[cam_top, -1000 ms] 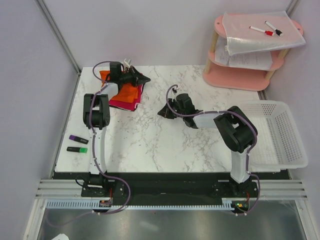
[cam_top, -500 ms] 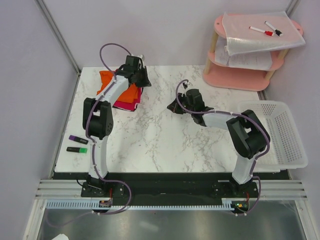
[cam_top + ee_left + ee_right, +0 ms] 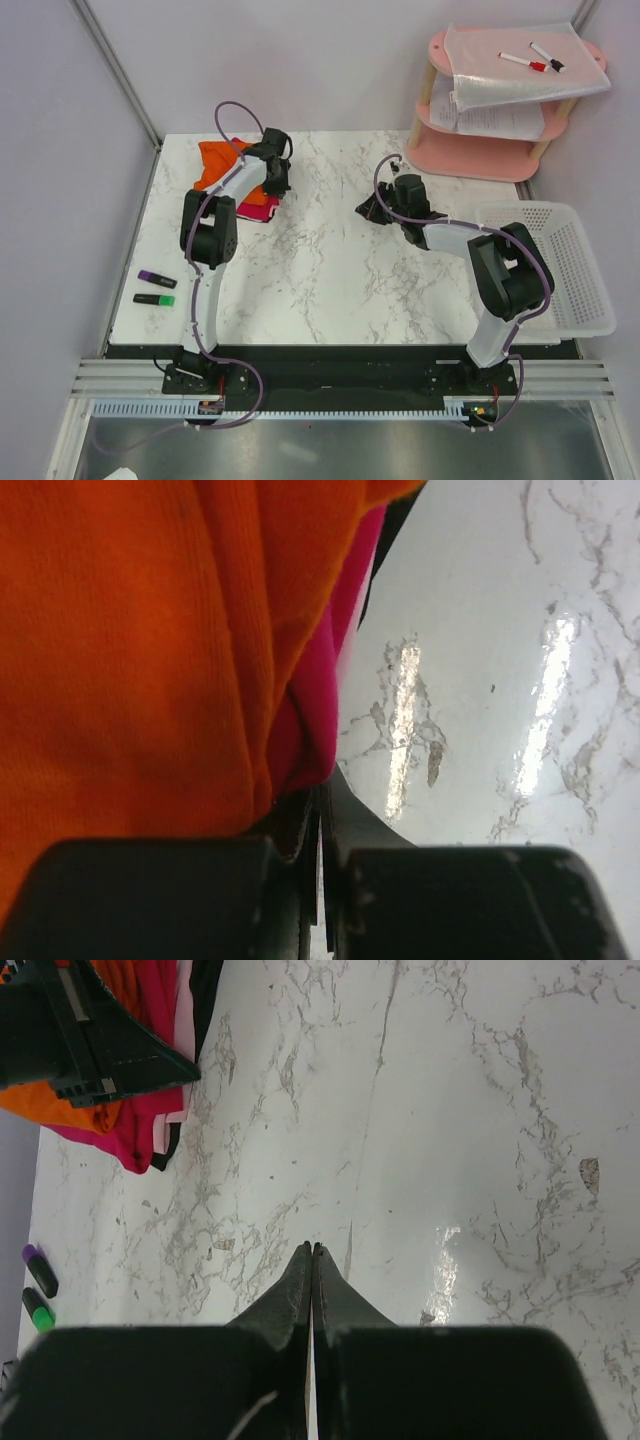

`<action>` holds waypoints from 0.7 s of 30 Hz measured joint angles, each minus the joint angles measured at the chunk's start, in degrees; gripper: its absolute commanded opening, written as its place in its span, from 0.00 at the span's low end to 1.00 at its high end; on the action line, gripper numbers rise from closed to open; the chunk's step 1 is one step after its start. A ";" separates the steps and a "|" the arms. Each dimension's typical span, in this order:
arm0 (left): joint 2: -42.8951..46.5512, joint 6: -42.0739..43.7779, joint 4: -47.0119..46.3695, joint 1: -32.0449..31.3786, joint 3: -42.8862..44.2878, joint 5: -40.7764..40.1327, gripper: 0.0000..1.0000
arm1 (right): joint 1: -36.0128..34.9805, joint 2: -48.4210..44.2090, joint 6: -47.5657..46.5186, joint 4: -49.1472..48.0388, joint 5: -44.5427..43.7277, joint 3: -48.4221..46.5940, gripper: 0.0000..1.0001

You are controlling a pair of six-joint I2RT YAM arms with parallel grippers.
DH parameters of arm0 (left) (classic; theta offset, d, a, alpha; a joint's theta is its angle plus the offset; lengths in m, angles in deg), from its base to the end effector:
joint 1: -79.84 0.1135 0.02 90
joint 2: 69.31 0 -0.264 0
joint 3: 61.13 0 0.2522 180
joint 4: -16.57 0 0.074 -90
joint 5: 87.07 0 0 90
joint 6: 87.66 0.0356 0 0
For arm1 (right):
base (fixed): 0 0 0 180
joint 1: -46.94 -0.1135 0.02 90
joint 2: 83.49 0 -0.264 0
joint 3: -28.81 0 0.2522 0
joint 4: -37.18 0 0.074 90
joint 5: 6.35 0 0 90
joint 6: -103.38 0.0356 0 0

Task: Fold and stack the t-shirts
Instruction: Put the neatly folded tshirt into the corner of the board with the left arm

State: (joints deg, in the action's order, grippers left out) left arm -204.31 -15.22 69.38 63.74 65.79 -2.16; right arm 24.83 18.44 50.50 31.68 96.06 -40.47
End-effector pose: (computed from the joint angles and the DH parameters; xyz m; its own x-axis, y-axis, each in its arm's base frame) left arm 0.4905 -0.1383 0.1691 -0.8711 -0.0613 -0.4872 -0.0294 0.9969 -0.0729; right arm 0.3526 0.1515 0.1861 -0.6659 0.3657 -0.6503 -0.1792 0.7677 0.6152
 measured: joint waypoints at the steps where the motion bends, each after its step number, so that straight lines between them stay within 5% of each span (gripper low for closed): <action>1: -0.39 0.00 0.24 0.02 0.39 -0.59 0.02 | 0.15 0.00 0.00 0.00 0.20 0.07 0.01; 11: -3.15 -0.35 1.57 3.30 4.83 -0.20 0.02 | 0.37 0.00 0.04 -0.24 2.47 1.20 0.01; 21: -3.45 -2.75 1.51 15.37 5.35 2.67 0.02 | 0.37 0.00 0.13 -0.44 3.85 1.86 0.01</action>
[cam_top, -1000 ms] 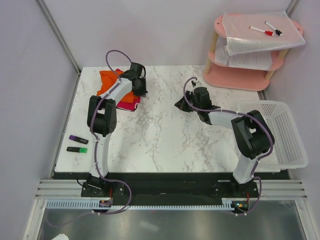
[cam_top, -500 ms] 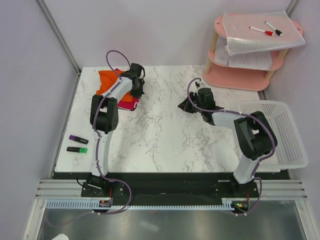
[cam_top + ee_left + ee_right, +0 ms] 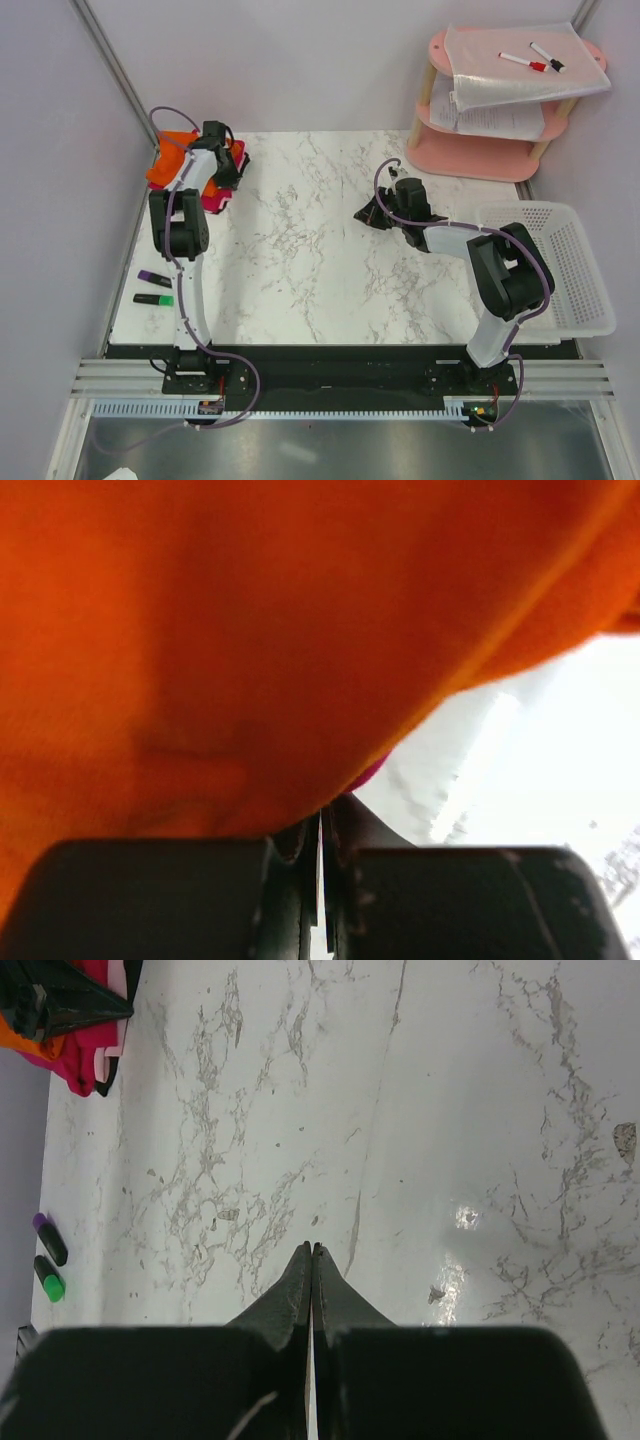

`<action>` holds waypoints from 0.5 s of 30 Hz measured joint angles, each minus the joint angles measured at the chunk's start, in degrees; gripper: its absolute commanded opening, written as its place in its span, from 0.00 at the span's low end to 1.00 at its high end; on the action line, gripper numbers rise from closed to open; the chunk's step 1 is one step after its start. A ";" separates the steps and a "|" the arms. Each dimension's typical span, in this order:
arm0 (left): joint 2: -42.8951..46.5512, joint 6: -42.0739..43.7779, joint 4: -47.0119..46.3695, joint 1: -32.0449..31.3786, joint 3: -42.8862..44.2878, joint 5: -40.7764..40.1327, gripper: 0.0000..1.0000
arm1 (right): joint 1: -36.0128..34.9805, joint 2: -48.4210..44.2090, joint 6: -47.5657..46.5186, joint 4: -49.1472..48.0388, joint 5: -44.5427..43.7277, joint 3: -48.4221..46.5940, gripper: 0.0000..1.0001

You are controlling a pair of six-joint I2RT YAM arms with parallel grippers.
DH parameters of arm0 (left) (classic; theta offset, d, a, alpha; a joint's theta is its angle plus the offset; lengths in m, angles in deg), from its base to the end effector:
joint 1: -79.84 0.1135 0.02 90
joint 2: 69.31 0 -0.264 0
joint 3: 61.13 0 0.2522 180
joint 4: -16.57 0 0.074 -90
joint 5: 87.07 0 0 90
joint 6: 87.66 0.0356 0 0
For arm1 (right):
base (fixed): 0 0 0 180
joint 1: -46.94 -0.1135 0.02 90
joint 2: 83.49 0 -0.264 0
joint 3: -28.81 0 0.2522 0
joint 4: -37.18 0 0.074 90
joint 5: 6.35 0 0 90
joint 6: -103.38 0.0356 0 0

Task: Fold and stack the t-shirts
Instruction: Put the neatly folded tshirt into the corner of the board with the left arm

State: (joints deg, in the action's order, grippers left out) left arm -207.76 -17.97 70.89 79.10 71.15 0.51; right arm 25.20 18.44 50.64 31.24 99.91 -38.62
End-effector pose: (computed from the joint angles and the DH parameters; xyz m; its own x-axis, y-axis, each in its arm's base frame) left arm 0.5223 -0.0052 0.1661 -0.8134 -0.3363 -0.4747 -0.3094 0.9411 -0.1365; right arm 0.3469 0.1491 0.1772 -0.7070 0.3438 -0.6180 -0.1960 0.7444 0.6383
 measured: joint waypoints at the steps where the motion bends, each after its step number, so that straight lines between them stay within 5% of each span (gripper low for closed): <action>1: 0.00 -0.15 0.00 0.96 0.00 0.00 0.02 | 0.00 0.00 0.00 0.00 0.13 0.02 0.01; 11: 0.00 -0.83 0.31 6.69 0.81 0.11 0.02 | 0.00 0.00 0.09 -0.66 0.66 1.31 0.01; 14: 0.68 -0.83 -0.61 5.46 -0.15 0.42 0.27 | 0.00 -0.20 -0.09 -0.42 0.33 1.97 0.05; 15: 1.29 -0.79 -1.07 4.94 -1.11 0.48 0.62 | 0.00 -0.35 -0.24 -0.17 0.20 1.97 0.07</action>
State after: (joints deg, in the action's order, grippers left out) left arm -206.47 -18.76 69.82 84.04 70.03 0.99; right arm 25.20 18.09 50.40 31.07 100.10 -36.65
